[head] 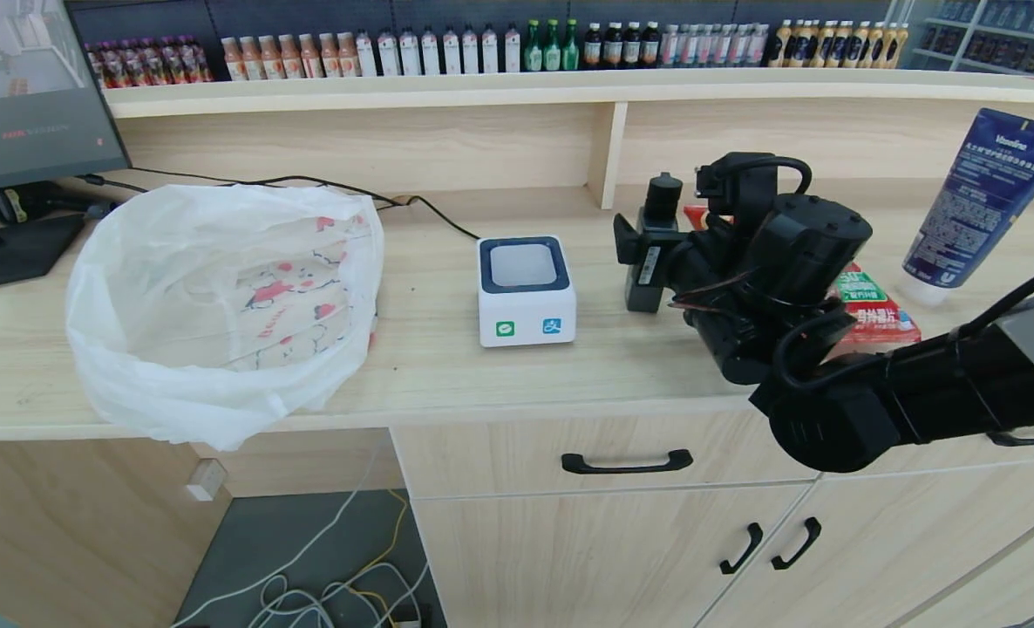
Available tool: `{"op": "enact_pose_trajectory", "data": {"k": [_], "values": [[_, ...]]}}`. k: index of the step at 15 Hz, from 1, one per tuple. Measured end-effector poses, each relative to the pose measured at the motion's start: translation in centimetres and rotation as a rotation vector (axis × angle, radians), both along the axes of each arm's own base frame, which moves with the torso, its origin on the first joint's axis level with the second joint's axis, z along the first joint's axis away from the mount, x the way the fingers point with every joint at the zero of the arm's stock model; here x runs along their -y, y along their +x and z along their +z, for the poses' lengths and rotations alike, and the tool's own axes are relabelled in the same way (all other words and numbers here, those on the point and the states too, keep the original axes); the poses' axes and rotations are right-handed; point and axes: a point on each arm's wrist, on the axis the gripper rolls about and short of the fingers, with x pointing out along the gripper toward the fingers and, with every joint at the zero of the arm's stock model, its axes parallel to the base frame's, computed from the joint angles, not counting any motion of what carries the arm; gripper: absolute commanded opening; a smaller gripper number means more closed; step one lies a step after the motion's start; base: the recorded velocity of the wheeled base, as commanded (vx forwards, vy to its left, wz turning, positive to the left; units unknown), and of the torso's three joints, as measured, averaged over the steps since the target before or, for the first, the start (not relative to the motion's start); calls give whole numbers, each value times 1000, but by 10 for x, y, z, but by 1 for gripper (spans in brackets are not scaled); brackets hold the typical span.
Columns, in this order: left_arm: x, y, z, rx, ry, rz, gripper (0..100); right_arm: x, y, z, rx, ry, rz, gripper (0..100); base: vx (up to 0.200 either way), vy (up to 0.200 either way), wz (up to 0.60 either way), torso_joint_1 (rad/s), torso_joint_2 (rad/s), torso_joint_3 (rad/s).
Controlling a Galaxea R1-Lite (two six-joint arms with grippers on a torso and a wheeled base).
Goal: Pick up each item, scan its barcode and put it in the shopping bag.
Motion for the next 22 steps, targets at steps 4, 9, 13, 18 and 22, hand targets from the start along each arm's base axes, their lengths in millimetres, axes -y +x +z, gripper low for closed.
{"op": "enact_pose_trajectory", "data": {"k": [4,9,13,18,22], "values": [[0,0,0,0,0,0,100,0,4,-7,-18,37,5,100,0,0,0,0,0,0],[0,0,0,0,0,0,100,-2,8,-14,-34,35,4,100,0,0,0,0,0,0],[0,0,0,0,0,0,100,-2,11,-19,-38,34,0,100,0,0,0,0,0,0],[0,0,0,0,0,0,100,-2,13,-23,-38,34,-1,0,0,0,0,0,0,0],[0,0,0,0,0,0,100,-3,13,-24,-37,35,-2,0,0,0,0,0,0,0]]}}
